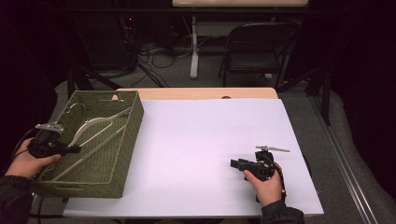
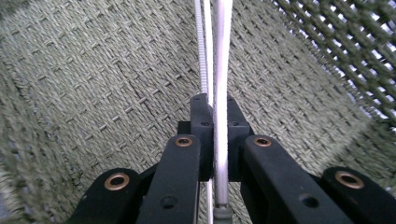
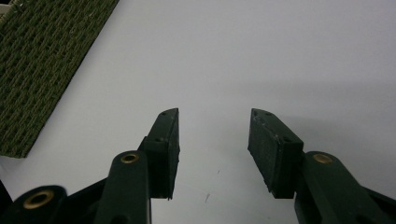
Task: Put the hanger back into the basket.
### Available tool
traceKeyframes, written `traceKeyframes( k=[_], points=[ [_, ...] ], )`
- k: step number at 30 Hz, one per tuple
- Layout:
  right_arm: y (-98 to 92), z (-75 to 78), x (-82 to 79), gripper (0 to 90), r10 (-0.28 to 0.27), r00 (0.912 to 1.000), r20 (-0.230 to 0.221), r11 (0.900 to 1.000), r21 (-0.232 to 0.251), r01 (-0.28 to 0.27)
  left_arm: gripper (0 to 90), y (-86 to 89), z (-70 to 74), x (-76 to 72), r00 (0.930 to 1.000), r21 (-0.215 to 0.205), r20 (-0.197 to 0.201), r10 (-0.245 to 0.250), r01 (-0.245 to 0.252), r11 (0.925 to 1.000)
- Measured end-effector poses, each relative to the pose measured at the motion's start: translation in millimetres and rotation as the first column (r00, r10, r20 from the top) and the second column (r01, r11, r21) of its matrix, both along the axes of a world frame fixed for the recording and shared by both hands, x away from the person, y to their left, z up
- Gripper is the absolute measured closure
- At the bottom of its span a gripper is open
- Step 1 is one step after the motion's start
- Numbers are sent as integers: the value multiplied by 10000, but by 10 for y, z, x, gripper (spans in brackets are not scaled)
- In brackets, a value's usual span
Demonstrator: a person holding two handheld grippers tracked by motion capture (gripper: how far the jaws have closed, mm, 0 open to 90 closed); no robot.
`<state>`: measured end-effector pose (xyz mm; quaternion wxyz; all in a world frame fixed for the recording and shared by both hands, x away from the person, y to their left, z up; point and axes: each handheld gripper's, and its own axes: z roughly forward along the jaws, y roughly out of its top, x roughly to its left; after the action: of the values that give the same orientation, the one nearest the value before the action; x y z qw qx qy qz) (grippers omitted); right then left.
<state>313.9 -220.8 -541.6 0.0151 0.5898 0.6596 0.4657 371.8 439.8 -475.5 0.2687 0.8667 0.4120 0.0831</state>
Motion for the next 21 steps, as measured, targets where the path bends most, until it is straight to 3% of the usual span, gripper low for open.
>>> traceKeyframes(
  k=[5, 8, 11, 12, 16, 18, 21],
  points=[
    [-4, 7, -7, 533, 8, 10000, 4, 10000, 18, -8, 864, -23, -57, -31, 9998, 328, -146, -102, 107, 9994],
    [-13, 10, -11, 533, -9, 10000, -61, 10000, -4, 9, 769, -50, 16, -82, 9986, 7, 413, -340, 340, 9994],
    [-15, 16, -15, 533, 3, 9999, -129, 10000, -27, -4, 700, -98, 84, -142, 9964, -248, 546, -646, 660, 9975],
    [-16, 18, -16, 533, 19, 9999, -119, 10000, -14, -19, 655, -118, 99, -162, 9951, -175, 595, -791, 803, 9966],
    [-2, 13, -17, 533, -51, 10000, -15, 10000, 38, 51, 622, -193, 175, -244, 9906, 344, 709, -1173, 1151, 9928],
    [-3, 21, -20, 533, 91, 9999, -113, 10000, -29, -92, 530, -206, 217, -279, 9901, 364, 859, -1107, 1079, 9935],
    [8, 14, -19, 532, -6, 10000, 32, 10000, 36, 6, 494, -228, 278, -342, 9893, 348, 941, -1113, 1085, 9935]
  ],
)
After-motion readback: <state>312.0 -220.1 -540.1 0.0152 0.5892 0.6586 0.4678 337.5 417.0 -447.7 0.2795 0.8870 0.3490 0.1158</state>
